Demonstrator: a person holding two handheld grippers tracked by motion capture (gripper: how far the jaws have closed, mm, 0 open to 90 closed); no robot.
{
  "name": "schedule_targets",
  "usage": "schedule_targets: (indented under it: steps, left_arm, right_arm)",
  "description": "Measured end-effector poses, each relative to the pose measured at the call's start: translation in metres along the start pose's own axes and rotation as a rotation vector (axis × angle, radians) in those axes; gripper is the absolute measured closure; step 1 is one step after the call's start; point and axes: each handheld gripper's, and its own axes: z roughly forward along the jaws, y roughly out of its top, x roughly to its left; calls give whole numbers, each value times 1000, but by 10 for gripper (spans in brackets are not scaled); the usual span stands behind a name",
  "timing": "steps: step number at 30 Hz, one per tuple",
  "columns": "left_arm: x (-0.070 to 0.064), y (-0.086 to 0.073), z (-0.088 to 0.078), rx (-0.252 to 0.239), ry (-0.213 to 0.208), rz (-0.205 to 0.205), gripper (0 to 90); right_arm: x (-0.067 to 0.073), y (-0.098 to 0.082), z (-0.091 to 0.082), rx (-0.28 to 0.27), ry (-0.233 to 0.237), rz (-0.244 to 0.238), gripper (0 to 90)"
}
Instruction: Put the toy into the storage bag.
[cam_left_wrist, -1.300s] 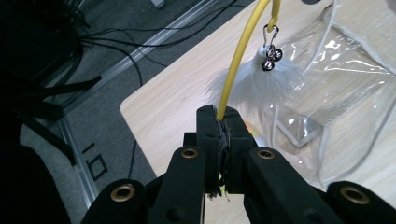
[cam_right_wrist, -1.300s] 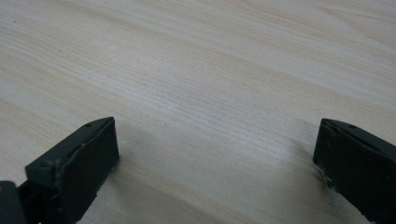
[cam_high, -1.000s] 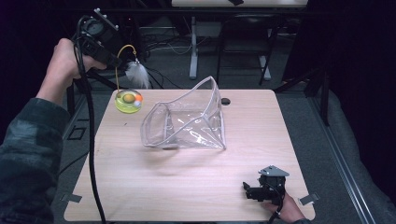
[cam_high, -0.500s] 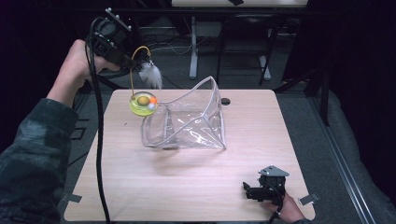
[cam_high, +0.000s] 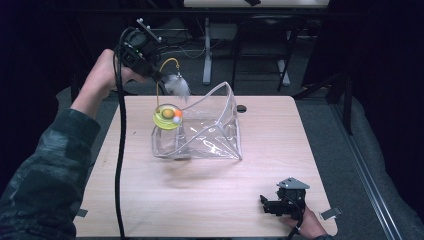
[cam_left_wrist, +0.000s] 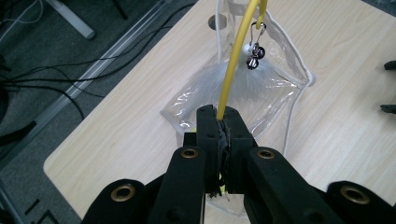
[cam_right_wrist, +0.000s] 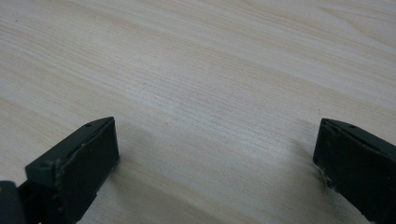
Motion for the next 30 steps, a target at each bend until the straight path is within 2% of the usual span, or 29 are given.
schedule_targets:
  steps: [7,12,30]
  left_arm:
    - [-8,3,20,1,-48,11,879]
    - [-12,5,35,22,-73,24,879]
    - [-25,3,85,86,-120,31,878]
  right_arm:
    - [0,0,0,5,2,-1,0]
    - [0,0,-1,6,5,-2,0]
    - [0,0,-1,2,4,-2,0]
